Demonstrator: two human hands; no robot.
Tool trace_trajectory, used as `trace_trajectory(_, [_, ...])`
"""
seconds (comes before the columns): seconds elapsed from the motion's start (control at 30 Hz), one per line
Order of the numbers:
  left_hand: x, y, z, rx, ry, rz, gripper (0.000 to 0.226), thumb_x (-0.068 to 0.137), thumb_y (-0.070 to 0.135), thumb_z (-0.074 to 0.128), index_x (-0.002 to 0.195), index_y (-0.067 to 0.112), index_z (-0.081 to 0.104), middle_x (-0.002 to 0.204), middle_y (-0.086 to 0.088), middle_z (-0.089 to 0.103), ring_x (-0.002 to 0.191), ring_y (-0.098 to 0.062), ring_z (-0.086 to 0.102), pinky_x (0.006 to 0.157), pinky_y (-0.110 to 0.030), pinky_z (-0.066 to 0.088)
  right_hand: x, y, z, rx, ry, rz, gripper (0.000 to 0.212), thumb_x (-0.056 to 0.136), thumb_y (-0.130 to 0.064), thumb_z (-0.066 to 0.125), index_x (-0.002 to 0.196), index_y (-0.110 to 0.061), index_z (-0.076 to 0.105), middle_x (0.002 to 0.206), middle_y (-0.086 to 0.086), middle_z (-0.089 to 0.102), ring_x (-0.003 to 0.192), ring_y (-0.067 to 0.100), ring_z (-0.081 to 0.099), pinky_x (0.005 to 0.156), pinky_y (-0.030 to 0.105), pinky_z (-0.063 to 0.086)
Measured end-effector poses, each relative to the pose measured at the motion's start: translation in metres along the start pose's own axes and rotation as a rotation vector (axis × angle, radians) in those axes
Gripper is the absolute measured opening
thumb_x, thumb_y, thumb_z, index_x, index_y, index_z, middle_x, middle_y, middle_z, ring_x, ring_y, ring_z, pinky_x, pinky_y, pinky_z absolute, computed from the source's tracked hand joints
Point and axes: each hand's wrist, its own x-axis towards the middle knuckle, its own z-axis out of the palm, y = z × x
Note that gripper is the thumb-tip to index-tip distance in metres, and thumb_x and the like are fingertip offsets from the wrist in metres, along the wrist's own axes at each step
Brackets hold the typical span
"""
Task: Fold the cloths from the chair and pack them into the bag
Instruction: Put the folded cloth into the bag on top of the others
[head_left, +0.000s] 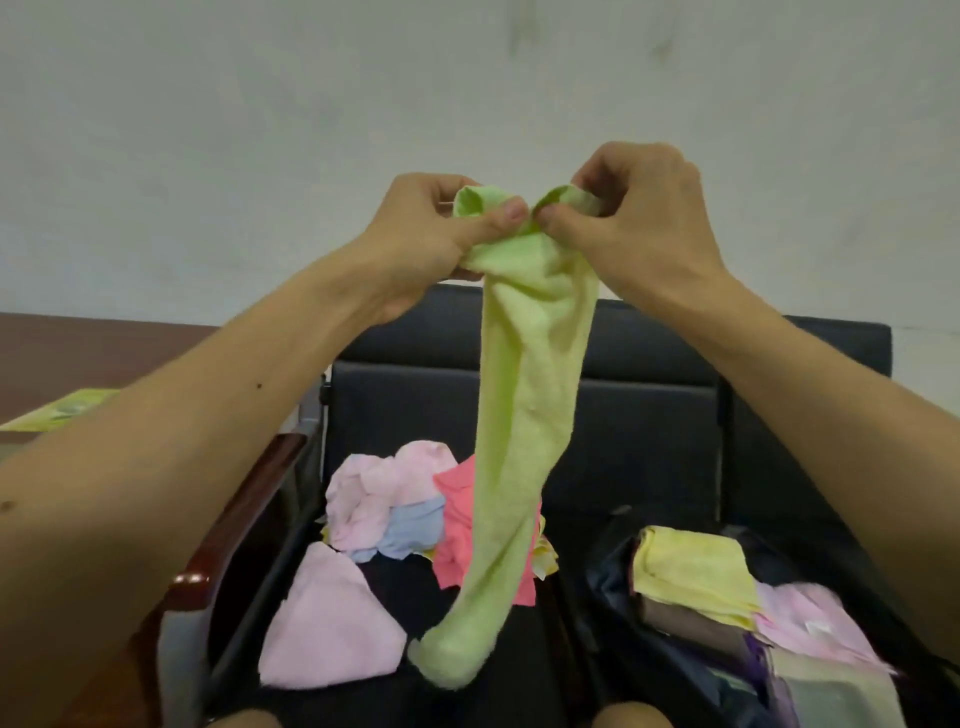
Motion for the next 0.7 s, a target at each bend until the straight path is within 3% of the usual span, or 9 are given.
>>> trace_trajectory(0.13, [-0.009,0.027,-0.006,0.014,-0.067,-0.084,0.037,0.069,0.032,0.079,0.090,0.004,0.068,0.082,-0.004,0.072,0.079,-0.015,0.070,0.077,-0.033,0.061,0.006,-0.016,-0.028,-0.065,-0.048,-0.012,0.016,0.081,-0.031,0.073,0.081,-0.017,0.065,0.073,-0.004,0.061,0.066,0.007,0.053,0.056,0.018,0.040])
trace_trajectory(0.23, [-0.017,0.043,-0.011,0.093,-0.138,-0.125,0.020,0.077,0.019,0.076,0.087,0.003,0.069,0.073,-0.001,0.074,0.067,-0.011,0.070,0.061,-0.023,0.058,0.012,-0.016,-0.051,-0.112,-0.037,-0.023,0.020,0.085,-0.034,0.070,0.082,-0.017,0.061,0.071,-0.008,0.055,0.066,0.010,0.051,0.057,0.023,0.037])
trace_trajectory(0.3, [-0.022,0.053,-0.016,0.192,-0.214,-0.136,0.024,0.071,0.018,0.078,0.089,0.003,0.072,0.079,-0.006,0.076,0.070,-0.014,0.073,0.060,-0.021,0.056,0.012,-0.013,-0.062,-0.185,-0.053,-0.072,0.025,0.088,-0.038,0.068,0.085,-0.017,0.056,0.072,-0.011,0.051,0.073,0.018,0.050,0.064,0.029,0.033])
trace_trajectory(0.43, [-0.033,0.073,-0.027,0.546,-0.433,-0.157,0.020,0.076,0.014,0.082,0.093,0.006,0.077,0.087,-0.009,0.078,0.077,-0.020,0.075,0.065,-0.026,0.059,0.005,-0.017,-0.083,-0.453,-0.206,-0.261,0.035,0.090,-0.049,0.061,0.091,-0.020,0.043,0.067,-0.008,0.044,0.071,0.025,0.045,0.064,0.034,0.029])
trace_trajectory(0.57, [-0.038,0.064,-0.043,0.976,-0.556,-0.229,0.006,0.080,0.017,0.082,0.084,0.016,0.078,0.082,0.001,0.078,0.078,-0.018,0.075,0.077,-0.037,0.061,0.000,-0.019,-0.102,-0.565,-0.316,-0.323,0.041,0.082,-0.062,0.060,0.087,-0.022,0.049,0.072,-0.001,0.055,0.074,0.025,0.047,0.065,0.036,0.033])
trace_trajectory(0.7, [-0.049,0.033,-0.066,1.040,-0.646,-0.264,0.010,0.088,0.020,0.074,0.081,0.026,0.073,0.083,0.010,0.077,0.074,-0.004,0.070,0.070,-0.020,0.054,-0.007,-0.009,-0.114,-0.594,-0.342,-0.321,0.044,0.082,-0.065,0.054,0.076,-0.021,0.058,0.067,-0.002,0.058,0.068,0.021,0.050,0.061,0.035,0.034])
